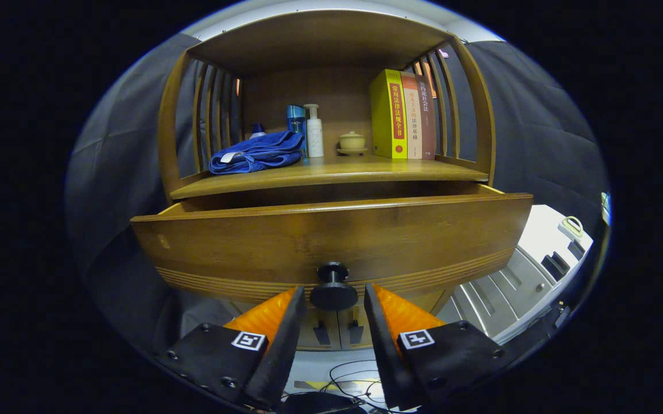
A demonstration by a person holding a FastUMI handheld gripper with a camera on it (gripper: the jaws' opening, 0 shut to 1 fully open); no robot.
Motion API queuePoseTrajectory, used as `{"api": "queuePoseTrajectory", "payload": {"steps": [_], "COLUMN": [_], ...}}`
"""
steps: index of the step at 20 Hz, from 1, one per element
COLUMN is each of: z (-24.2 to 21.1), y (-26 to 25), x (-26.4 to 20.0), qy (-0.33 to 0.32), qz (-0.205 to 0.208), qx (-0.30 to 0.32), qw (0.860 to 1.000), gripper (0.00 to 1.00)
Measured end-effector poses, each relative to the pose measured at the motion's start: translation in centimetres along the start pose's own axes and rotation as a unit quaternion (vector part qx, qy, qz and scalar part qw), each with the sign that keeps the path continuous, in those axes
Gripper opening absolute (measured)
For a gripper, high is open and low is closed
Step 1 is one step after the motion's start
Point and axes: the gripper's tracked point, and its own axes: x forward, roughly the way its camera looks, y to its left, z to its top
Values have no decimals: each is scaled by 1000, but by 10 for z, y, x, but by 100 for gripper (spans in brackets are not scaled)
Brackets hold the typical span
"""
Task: Pull open the drawer, take out the items inside it, and place them on the countertop above the cabinet.
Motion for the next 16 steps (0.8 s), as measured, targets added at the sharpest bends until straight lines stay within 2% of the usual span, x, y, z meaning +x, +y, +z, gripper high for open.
{"api": "queuePoseTrajectory", "payload": {"steps": [2, 10, 16], "z": [-2, -3, -3], "y": [4, 2, 3], "x": [4, 4, -3], "qy": [2, -1, -5], "qz": [6, 3, 4], "qx": [-1, -11, -9], "qw": [1000, 1000, 1000], "gripper": [71, 51, 51]}}
